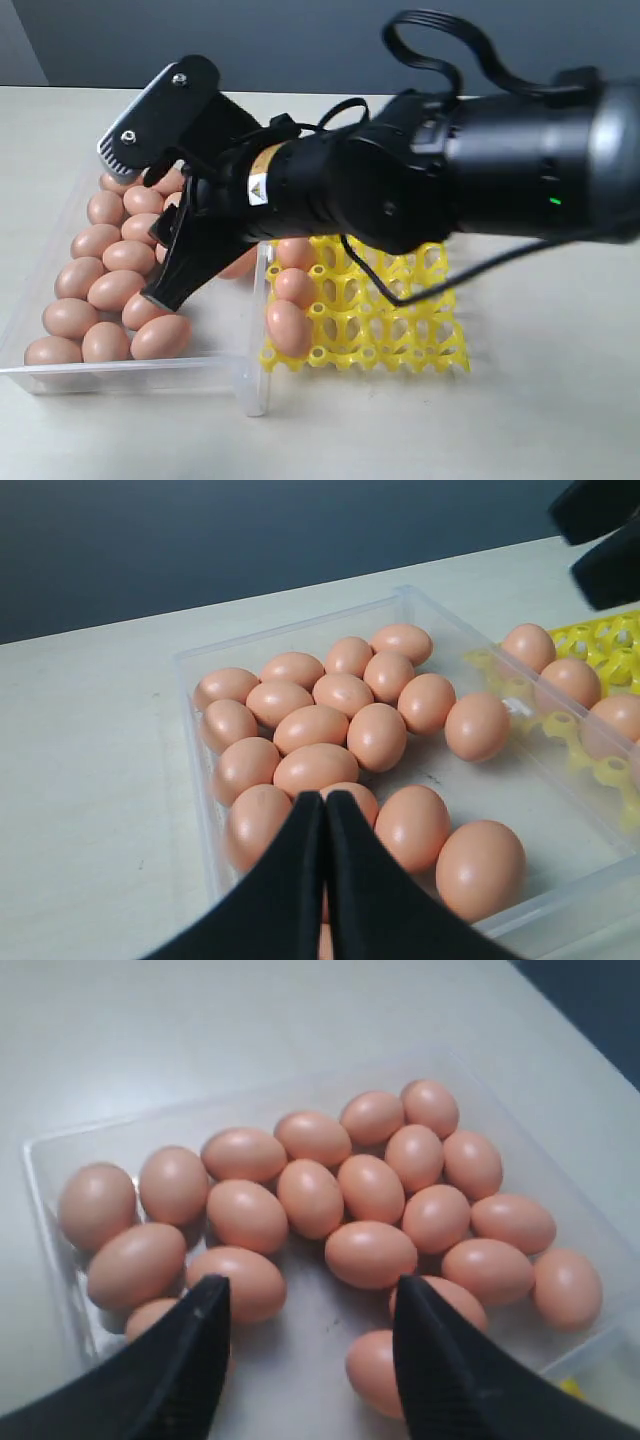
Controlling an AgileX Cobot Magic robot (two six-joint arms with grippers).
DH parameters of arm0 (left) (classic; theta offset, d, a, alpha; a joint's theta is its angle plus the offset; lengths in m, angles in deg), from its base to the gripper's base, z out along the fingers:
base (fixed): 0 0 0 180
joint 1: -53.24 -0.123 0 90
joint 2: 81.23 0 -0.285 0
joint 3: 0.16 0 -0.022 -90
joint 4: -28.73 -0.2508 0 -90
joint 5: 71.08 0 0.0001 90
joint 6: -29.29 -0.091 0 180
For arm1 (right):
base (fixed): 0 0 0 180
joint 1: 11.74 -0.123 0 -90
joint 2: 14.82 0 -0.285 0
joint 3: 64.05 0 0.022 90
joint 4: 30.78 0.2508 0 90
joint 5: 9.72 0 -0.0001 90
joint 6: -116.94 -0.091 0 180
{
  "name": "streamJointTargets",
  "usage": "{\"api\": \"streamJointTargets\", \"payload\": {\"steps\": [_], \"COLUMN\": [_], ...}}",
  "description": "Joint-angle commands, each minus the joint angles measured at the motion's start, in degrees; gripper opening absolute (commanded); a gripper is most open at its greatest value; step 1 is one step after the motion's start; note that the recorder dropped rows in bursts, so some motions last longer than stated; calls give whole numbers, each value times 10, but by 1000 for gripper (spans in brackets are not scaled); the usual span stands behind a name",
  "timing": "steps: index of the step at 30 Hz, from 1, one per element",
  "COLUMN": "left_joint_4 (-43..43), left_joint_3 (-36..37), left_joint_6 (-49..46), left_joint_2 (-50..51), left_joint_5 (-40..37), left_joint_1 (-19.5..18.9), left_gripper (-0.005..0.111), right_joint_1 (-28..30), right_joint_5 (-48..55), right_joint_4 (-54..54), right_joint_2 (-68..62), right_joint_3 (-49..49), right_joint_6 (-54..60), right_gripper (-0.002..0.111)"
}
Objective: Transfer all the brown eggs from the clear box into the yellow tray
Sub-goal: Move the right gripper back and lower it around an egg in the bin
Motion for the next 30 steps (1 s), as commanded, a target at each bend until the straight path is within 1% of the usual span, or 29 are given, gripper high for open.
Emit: {"api": "streamJointTargets", "payload": {"steps": [1, 6, 9, 11, 15, 19, 22, 27, 30], "left_joint_4": [3, 3, 3, 3, 3, 3, 3, 3, 3], "left_joint_3": [2, 2, 2, 2, 2, 2, 2, 2, 2], "left_joint_6": [0, 0, 0, 0, 0, 0, 0, 0, 0], "left_joint_2": [-3, -3, -3, -3, -3, -3, -3, -3, -3], "left_joint_5": [7, 7, 7, 7, 7, 7, 7, 7, 7], "left_joint_1": [4, 4, 4, 4, 4, 4, 4, 4, 4], "left_gripper": [0, 0, 0, 0, 0, 0, 0, 0, 0], "right_joint_1": [5, 5, -5, -16, -55, -82, -84, -77, -71], "right_joint_5": [122, 225, 250, 248, 245, 243, 241, 234, 215], "right_joint_4": [-76, -76, -76, -74, -74, -74, -83, -126, -146], "right_joint_2": [-85, -177, -211, -222, -224, -238, -259, -283, -288], "right_joint_3": [100, 202, 245, 262, 273, 276, 276, 276, 276], "right_joint_6": [28, 99, 102, 108, 171, 189, 187, 133, 120], "right_gripper": [49, 49, 49, 49, 48, 40, 34, 34, 34]}}
